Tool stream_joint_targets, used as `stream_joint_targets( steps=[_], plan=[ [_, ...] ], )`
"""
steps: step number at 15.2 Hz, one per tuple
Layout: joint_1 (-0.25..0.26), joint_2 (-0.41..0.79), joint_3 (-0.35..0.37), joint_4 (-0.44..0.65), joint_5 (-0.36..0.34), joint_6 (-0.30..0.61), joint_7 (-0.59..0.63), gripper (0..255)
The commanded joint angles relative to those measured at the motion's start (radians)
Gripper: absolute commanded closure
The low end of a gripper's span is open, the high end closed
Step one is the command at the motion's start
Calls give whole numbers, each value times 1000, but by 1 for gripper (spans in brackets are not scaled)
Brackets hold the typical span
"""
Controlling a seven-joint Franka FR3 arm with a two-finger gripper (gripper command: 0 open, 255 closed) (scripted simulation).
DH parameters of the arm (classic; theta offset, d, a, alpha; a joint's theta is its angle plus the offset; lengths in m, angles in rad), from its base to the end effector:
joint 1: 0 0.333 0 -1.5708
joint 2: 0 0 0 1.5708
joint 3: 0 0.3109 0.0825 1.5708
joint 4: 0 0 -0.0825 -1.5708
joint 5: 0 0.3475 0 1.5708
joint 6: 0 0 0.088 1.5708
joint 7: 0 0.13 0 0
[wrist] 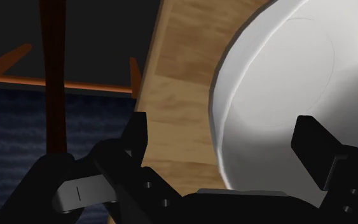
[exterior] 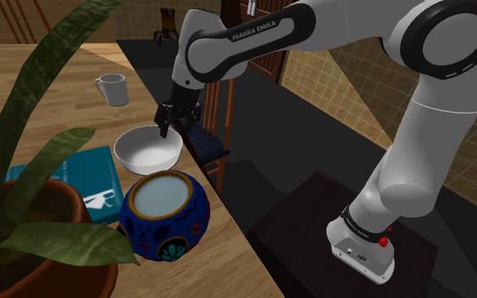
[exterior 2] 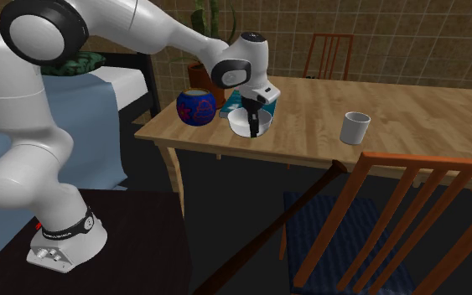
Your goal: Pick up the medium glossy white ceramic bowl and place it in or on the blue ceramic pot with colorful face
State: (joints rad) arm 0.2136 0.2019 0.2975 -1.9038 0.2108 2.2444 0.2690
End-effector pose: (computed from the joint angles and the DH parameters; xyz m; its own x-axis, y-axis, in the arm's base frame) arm 0.5129 0.2902 0.4047 0.9928 0.1038 0.0591 0.1158 -0.9577 -0.2633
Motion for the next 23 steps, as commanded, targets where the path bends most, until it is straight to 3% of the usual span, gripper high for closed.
stream_joint_targets(
  steps=[1,11,12,23],
  plan=[
    [5,18,1,-1,-4,21,4,0],
    [11,39,2,-9,-9,49,7,0],
    [11,39,2,-9,-9,49,7,255],
    [10,27,2,4,-8,26,11,255]
  ],
)
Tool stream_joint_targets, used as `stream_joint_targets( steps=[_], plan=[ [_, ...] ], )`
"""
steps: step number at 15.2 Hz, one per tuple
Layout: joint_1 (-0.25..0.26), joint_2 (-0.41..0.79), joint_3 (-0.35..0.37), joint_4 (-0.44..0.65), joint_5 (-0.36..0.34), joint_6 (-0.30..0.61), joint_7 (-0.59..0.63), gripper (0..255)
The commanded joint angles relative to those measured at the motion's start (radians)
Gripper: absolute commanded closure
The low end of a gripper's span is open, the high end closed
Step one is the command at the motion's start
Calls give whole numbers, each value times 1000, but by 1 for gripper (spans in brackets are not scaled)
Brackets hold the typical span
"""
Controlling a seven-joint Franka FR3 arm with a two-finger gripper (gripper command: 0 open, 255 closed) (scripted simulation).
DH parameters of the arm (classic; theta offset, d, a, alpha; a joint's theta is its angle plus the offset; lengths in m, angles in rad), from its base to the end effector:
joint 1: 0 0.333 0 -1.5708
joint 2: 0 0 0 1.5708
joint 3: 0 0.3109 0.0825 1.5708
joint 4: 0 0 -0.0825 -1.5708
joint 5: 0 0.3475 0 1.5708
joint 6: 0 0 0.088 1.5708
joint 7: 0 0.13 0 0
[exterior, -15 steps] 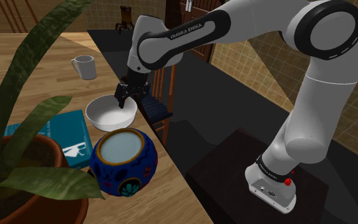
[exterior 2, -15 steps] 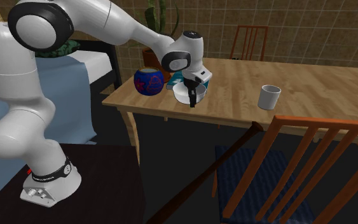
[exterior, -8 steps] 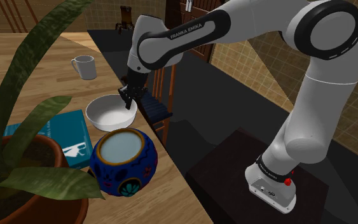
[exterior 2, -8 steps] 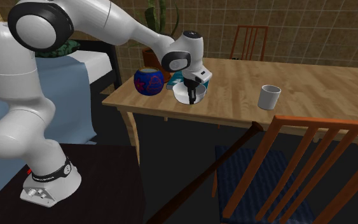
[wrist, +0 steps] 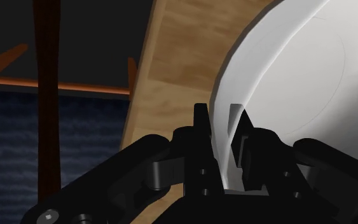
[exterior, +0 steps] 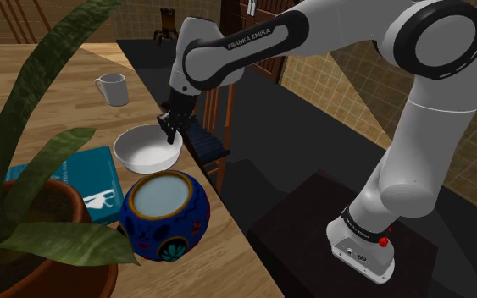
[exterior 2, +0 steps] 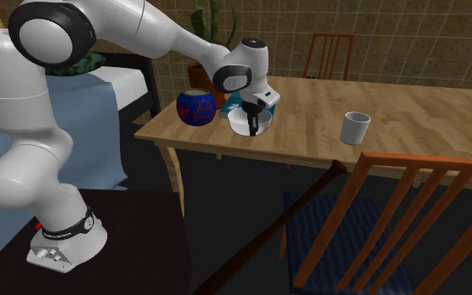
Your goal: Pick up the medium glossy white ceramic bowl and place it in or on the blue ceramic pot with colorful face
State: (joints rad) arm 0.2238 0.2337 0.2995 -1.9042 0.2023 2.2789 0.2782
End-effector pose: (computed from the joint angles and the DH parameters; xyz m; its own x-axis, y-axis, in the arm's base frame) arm 0.5154 0.2972 0.3900 0.9929 0.1033 0.0599 0.1155 -0.9577 -0.2637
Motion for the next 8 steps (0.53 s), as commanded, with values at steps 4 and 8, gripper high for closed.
stream_joint_targets(
  steps=[4,8],
  plan=[
    [-2,-25,0,32,0,-57,9,255],
    [-4,-43,0,64,0,-105,17,255]
  ],
)
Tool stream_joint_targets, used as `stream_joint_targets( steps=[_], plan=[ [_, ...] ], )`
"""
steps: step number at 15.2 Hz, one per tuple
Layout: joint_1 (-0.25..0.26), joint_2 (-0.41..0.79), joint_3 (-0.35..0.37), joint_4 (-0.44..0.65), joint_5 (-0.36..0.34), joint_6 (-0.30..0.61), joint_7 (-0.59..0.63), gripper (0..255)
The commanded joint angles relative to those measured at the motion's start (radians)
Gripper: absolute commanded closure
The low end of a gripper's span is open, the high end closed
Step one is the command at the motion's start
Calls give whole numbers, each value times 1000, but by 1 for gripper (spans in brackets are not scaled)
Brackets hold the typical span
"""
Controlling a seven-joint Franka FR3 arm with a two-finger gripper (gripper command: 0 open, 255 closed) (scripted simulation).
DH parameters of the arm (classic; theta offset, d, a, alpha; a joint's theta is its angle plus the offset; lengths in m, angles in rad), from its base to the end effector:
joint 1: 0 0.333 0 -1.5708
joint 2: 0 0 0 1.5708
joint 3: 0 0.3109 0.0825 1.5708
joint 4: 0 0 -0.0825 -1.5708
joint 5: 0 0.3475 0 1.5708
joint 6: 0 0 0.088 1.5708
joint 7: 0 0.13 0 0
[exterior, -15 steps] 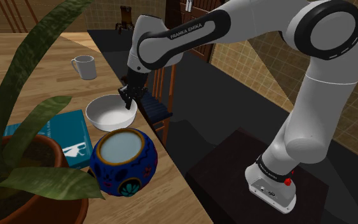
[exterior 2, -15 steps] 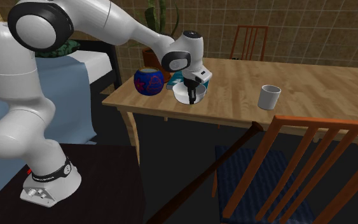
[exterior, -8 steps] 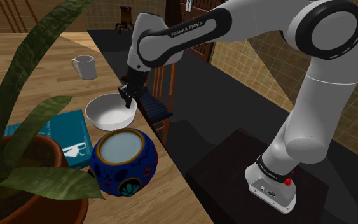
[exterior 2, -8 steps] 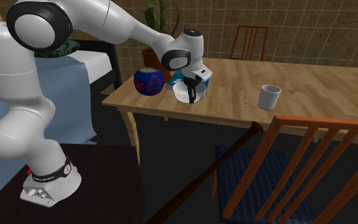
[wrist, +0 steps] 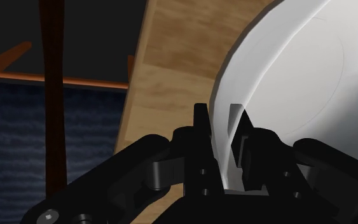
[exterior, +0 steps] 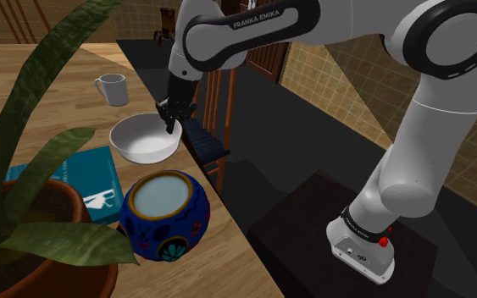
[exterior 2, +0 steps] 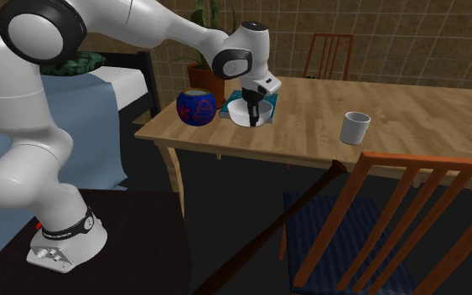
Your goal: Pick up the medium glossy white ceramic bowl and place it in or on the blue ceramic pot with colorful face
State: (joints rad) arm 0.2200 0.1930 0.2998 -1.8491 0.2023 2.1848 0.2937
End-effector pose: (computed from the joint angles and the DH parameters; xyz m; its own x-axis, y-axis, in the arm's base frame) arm 0.5134 0.2969 0.4283 0.9928 0.1036 0.0595 0.1158 -0.9577 -0.2635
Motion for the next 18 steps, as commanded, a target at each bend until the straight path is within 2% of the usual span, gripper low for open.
stream_joint_targets(
  steps=[1,18],
  plan=[
    [-1,-7,0,17,-1,-23,4,255],
    [-4,-43,-2,200,-11,-237,45,255]
  ],
)
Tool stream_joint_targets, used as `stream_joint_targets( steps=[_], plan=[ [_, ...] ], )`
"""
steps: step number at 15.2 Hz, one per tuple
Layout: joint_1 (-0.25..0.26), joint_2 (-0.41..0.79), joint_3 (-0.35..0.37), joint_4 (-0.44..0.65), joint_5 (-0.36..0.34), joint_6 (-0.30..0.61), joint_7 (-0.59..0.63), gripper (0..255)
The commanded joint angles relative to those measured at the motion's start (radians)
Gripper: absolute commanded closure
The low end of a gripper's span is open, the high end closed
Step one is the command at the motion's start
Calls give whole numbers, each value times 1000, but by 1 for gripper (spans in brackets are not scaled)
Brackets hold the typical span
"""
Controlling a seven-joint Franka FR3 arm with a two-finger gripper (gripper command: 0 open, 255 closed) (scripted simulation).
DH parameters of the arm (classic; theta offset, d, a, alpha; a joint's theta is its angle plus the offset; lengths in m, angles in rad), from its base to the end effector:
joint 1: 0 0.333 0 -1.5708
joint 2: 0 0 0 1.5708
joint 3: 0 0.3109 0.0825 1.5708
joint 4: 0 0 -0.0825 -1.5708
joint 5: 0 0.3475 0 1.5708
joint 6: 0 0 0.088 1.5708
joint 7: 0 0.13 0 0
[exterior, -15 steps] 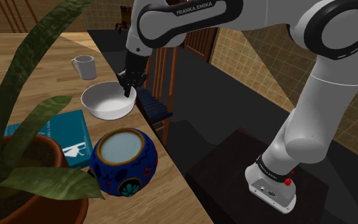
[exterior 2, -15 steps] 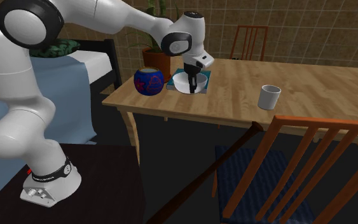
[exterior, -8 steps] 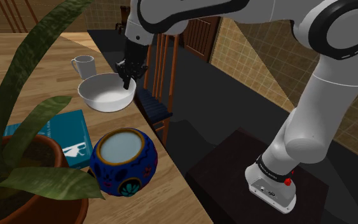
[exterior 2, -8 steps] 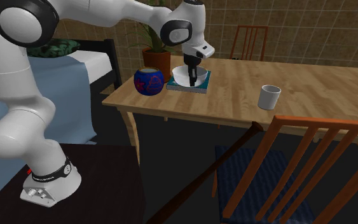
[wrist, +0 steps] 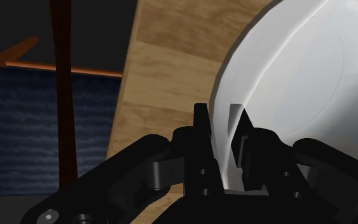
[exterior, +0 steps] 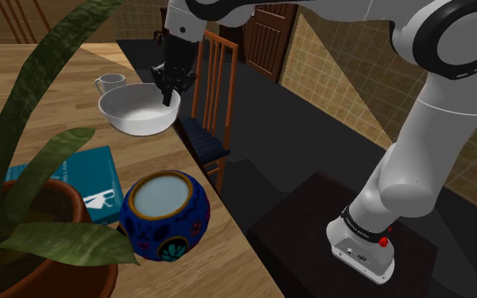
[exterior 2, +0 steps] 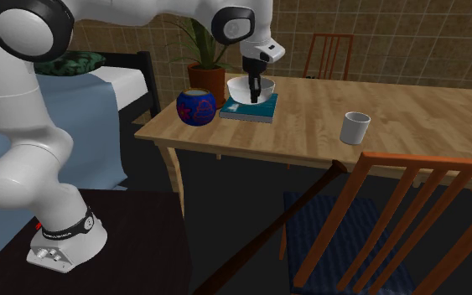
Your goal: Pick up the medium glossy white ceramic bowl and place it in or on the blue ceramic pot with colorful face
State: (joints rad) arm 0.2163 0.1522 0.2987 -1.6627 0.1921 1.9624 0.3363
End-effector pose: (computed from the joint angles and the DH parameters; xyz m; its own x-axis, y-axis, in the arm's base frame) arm 0.5113 0.2969 0.5142 0.9928 0.1037 0.0597 0.1159 -0.9576 -0.2636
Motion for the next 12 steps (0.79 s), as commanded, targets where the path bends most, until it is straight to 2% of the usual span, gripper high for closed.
stream_joint_targets(
  steps=[1,12],
  plan=[
    [-1,-2,0,27,-1,-28,5,255],
    [2,14,0,194,-15,-177,37,255]
  ],
)
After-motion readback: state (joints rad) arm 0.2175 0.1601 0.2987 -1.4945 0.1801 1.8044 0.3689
